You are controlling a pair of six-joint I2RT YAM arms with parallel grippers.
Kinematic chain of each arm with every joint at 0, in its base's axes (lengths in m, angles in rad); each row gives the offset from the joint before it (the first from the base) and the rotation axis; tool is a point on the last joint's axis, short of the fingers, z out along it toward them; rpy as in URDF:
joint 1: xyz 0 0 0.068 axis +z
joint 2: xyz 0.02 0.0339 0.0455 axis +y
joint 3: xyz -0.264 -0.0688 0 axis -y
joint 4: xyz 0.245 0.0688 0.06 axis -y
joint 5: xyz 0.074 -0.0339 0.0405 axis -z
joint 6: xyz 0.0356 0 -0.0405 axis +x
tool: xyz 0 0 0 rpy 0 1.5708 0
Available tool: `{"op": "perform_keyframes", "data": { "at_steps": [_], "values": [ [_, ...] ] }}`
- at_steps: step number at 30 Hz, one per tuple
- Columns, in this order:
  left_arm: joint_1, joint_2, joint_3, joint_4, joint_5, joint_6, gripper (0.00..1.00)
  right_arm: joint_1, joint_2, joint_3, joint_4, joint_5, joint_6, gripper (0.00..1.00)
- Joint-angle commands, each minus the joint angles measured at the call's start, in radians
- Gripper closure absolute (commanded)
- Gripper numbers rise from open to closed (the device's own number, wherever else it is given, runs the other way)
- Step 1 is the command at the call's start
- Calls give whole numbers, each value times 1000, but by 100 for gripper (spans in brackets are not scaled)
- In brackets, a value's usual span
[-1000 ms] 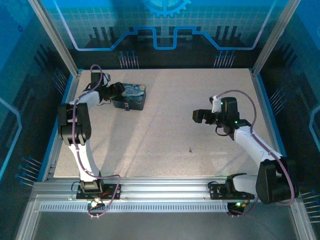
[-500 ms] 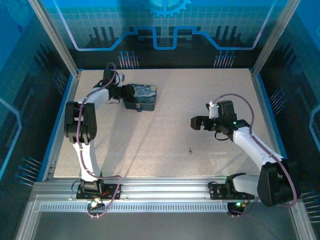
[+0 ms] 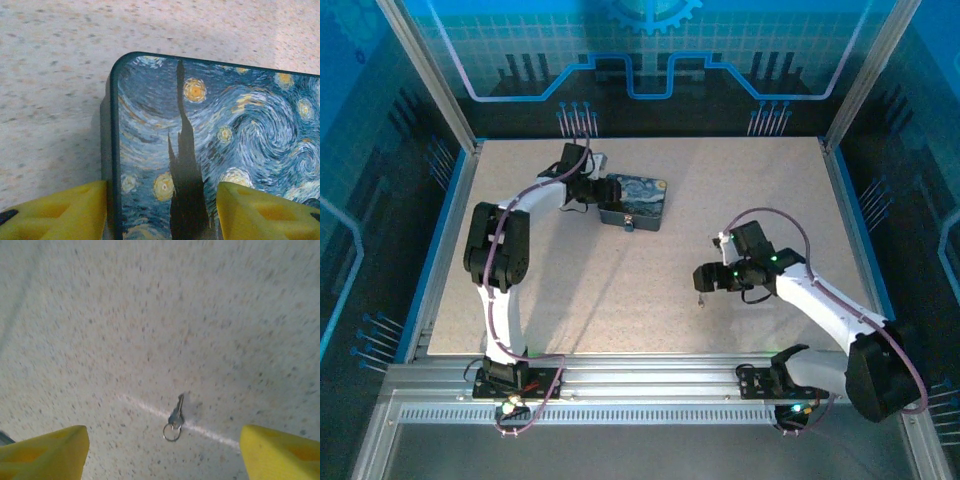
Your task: Unlock the padlock with the key
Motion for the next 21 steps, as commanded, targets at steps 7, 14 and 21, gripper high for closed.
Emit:
{"op": "perform_keyframes", "data": {
  "at_steps": [7,14,21],
  "values": [
    [-86,63,88,-32,53,72,36,115,77,-42,-22,38,106,37],
    [-91,-2,66,-5,46,50,27,178,156,6,-57,137,112,46],
    [-90,-169,-83,82,-54,21,14,216,239,47,-42,153,112,54]
  ]
}}
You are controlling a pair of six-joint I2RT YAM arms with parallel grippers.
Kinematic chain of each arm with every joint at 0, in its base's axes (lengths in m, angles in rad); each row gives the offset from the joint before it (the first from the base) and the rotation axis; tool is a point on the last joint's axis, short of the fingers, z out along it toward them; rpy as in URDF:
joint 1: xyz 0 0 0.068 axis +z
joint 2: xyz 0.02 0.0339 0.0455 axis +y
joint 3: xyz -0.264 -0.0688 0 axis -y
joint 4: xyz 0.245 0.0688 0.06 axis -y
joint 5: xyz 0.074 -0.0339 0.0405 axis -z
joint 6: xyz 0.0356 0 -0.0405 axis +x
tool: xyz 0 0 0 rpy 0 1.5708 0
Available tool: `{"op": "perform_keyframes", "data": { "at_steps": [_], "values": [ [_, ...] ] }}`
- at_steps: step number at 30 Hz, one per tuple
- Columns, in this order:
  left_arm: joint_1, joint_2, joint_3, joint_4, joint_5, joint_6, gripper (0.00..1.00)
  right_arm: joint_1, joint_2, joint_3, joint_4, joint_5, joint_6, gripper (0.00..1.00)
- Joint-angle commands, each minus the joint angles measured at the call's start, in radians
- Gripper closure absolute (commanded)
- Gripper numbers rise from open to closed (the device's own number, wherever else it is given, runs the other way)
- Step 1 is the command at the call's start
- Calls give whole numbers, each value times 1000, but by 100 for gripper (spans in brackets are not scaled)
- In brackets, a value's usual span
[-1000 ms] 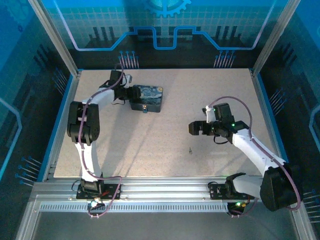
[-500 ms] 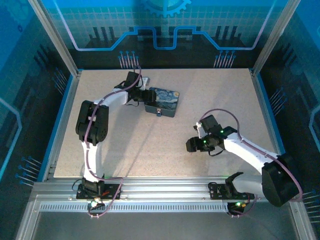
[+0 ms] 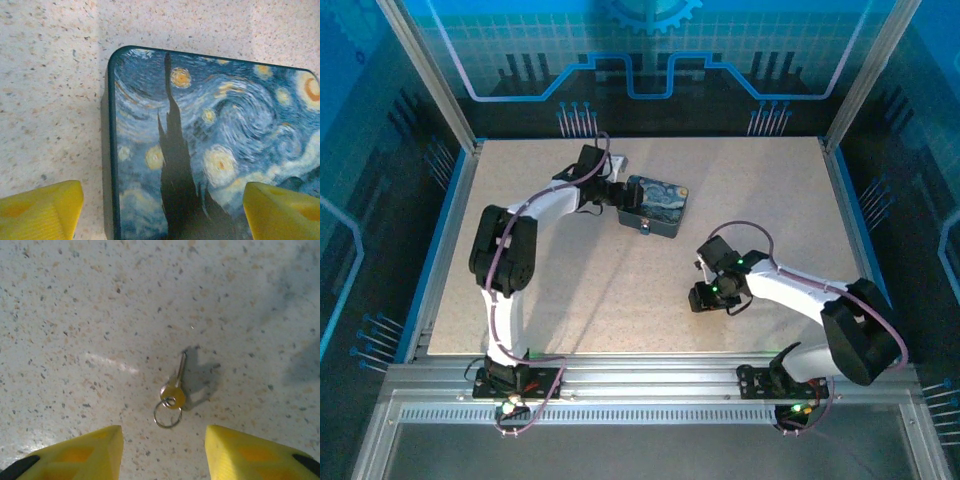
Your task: Unlock the padlock with the key
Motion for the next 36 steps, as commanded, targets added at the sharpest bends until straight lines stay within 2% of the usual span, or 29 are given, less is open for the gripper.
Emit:
{"op": "perform_keyframes", "data": {
  "at_steps": [1,10,25,36],
  "values": [
    [2,-144,-79,62,-59,-26,14,27,40,38,-9,27,12,56],
    [2,-338,-270,144,-80,-92,14,54,123,81,-38,64,12,68],
    [-1,-451,-348,150,-68,-119,14,60,135,77,-54,124,12,90],
    [-17,-572,-475,158,-22,-206,15,49,93,73,-46,140,-21,100]
  ]
}}
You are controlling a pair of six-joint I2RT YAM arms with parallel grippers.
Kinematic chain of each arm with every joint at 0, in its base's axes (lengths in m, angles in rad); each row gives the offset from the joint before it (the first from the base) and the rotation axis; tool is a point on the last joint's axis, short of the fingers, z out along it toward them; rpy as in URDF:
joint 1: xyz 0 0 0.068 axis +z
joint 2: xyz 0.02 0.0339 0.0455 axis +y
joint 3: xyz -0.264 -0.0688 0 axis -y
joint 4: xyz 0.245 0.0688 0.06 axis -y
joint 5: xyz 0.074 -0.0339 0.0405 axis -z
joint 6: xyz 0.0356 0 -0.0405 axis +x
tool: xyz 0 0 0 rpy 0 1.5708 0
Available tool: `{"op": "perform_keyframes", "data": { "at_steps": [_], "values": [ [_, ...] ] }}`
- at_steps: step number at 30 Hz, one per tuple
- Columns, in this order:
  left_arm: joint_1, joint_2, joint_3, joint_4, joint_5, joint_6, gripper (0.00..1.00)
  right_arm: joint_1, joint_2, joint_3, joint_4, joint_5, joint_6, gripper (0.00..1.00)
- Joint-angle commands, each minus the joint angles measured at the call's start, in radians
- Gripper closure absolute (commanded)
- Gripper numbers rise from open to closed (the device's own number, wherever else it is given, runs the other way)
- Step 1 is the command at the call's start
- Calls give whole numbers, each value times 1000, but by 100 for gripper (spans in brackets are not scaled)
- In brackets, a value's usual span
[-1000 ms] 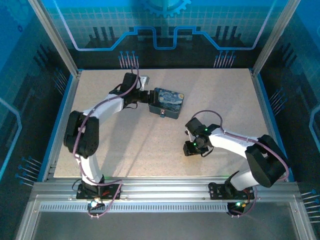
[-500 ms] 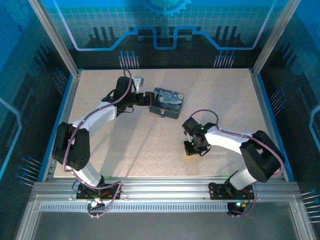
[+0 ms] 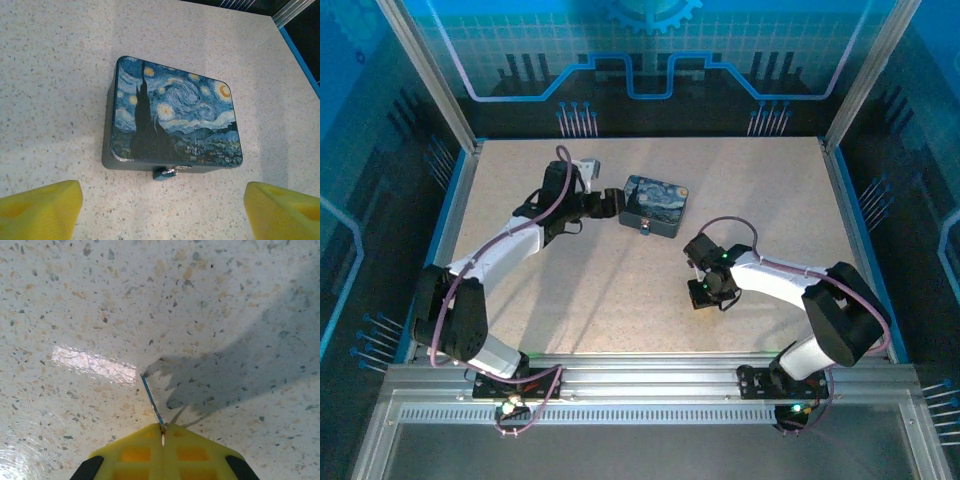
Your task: Unlock the padlock with the key
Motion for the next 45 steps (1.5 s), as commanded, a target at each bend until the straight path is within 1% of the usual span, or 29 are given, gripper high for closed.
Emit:
{"op": "perform_keyframes", "data": {
  "at_steps": [1,4,7,11,14,17,20,24,28,31,34,38,43,45],
  "values": [
    [-8,-68,-61,17,53,-84,15,-4,-31,-12,-8,24,-26,100],
    [-13,-104,-124,72,113,-199,15,-22,-74,-24,33,12,-52,100],
    [-31,-125,-185,146,168,-320,16,-48,-130,-42,106,-43,-85,100],
    [-82,-133,-243,257,203,-445,17,-92,-203,-68,230,-165,-116,100],
    [-138,-124,-272,367,209,-526,18,-129,-256,-87,359,-282,-100,100],
    [-189,-99,-280,479,215,-580,20,-156,-289,-100,498,-387,-46,100],
    [-232,-67,-269,553,225,-603,23,-168,-299,-103,608,-469,13,100],
    [-273,-35,-266,628,221,-621,28,-174,-293,-98,696,-518,94,100],
    [-291,-10,-261,651,219,-627,33,-180,-271,-106,774,-562,172,100],
    [-291,3,-260,655,217,-626,40,-179,-265,-111,803,-578,199,100],
    [-294,11,-256,657,219,-628,50,-179,-264,-115,805,-583,206,100],
    [-294,14,-258,665,214,-628,67,-179,-259,-116,797,-589,205,100],
    [-294,7,-255,653,212,-619,92,-185,-259,-126,805,-596,211,100],
    [-294,2,-254,647,212,-612,100,-199,-259,-133,819,-615,215,97]
  ]
}}
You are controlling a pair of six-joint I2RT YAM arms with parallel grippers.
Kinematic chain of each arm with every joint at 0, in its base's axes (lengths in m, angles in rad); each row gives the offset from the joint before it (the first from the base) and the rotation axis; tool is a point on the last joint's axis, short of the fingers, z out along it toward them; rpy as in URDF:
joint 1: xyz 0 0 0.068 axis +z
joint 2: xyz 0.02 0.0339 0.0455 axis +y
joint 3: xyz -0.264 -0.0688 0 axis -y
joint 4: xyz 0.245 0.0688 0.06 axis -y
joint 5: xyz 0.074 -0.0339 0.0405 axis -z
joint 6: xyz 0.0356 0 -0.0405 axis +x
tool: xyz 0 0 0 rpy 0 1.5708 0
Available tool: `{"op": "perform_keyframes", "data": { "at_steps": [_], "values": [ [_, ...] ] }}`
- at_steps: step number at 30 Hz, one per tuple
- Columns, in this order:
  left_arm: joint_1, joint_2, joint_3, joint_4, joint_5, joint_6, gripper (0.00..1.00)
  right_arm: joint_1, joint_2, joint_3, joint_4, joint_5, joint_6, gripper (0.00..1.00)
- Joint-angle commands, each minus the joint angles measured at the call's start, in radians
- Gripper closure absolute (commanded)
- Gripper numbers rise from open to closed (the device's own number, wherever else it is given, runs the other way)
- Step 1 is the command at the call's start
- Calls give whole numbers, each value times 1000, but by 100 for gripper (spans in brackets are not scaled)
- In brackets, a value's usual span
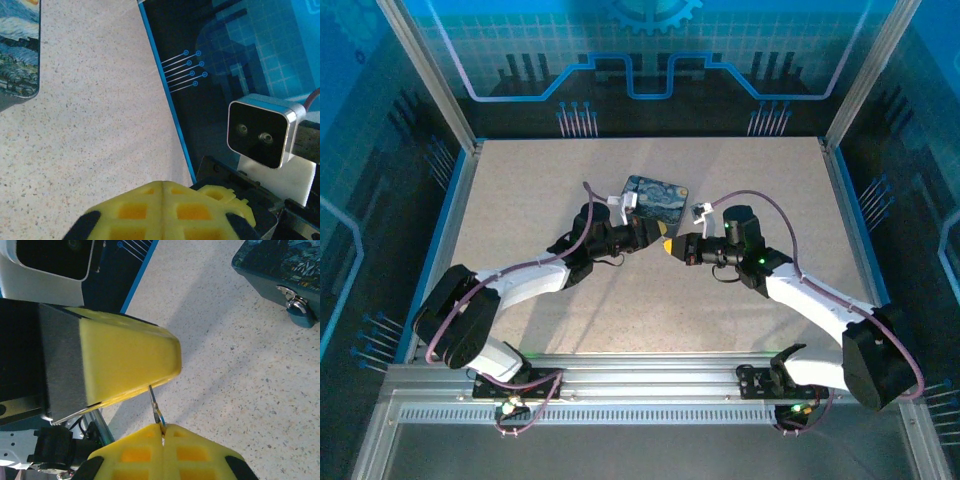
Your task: Unlock the padlock with the key
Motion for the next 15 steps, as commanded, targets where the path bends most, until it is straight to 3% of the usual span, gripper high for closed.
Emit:
{"op": "perform_keyframes", "data": {
  "at_steps": [1,10,15],
  "values": [
    [-5,-13,21,1,10,25,100,-36,8,-26,53,-61,23,96],
    [-5,-29,24,-17,8,39,100,-82,25,-66,190,-153,96,77],
    [-6,-27,23,-11,11,35,100,-81,33,-68,201,-155,101,72]
  ]
}}
